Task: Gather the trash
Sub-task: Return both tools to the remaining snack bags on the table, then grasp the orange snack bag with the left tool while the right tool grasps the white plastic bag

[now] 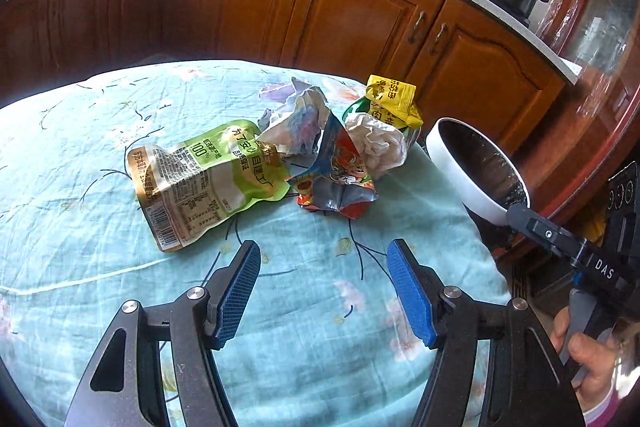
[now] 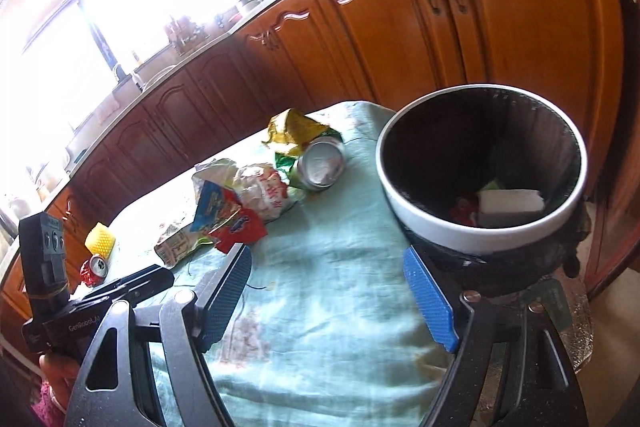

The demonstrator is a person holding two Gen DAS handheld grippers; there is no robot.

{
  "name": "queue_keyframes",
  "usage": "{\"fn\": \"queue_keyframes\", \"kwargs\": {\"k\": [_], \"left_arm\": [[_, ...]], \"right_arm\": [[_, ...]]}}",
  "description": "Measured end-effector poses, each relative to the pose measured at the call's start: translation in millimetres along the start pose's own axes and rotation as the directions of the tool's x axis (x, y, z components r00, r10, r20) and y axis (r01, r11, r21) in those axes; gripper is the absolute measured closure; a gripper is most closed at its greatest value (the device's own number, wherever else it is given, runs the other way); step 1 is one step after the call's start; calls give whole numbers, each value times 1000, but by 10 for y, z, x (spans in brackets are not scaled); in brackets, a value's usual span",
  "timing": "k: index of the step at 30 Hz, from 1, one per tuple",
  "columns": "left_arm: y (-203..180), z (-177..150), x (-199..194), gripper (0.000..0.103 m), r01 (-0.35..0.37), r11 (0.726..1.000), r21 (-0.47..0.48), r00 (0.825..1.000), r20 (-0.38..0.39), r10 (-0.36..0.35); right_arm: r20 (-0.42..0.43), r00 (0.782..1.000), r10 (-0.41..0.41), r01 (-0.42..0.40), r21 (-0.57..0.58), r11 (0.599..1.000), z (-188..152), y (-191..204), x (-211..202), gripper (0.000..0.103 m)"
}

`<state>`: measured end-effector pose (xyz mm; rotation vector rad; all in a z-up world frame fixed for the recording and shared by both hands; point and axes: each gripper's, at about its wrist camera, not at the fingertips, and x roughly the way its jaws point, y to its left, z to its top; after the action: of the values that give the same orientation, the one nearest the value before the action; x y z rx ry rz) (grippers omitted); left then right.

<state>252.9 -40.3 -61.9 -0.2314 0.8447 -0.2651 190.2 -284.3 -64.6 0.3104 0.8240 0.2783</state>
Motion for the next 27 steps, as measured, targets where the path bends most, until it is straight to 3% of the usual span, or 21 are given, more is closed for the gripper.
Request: {"fn": "queue_keyframes", "kwargs": {"k": [5,7,9,13,17,20,22,24,27], "left_arm": [[38,174,101,39,-11,1000,24,1000,11,11],[50,263,171,39,-10,999,44,1000,10,10],[70,343,255,40,11,996,87,1000,-5,-10],[60,443,459,40,4,988,152,999,-46,3],[128,501,615,48,15,987,158,997,-83,-2],[167,532,688,57,40,986,162,995,-94,-25],[168,544,723,68,63,984,167,994,-103,-46],[153,537,752,86,79,981,176,992,-111,-60],[113,513,747,87,86,976,199,994,-89,-70]], "right_arm": [[-24,999,35,-36,-7,999,37,129,190,29],[-37,998,52,-53,-10,999,78,182,278,45],[-57,996,71,-72,-11,997,137,224,387,50],[-83,992,97,-99,-20,995,246,301,591,52],[-119,986,114,-117,-17,993,341,348,849,55],[-141,983,117,-121,-22,992,391,374,1016,63],[-154,981,117,-122,-23,992,407,385,1105,80],[-164,980,108,-114,-30,993,406,398,1153,89],[-157,982,108,-115,-38,993,409,405,1129,94]]}}
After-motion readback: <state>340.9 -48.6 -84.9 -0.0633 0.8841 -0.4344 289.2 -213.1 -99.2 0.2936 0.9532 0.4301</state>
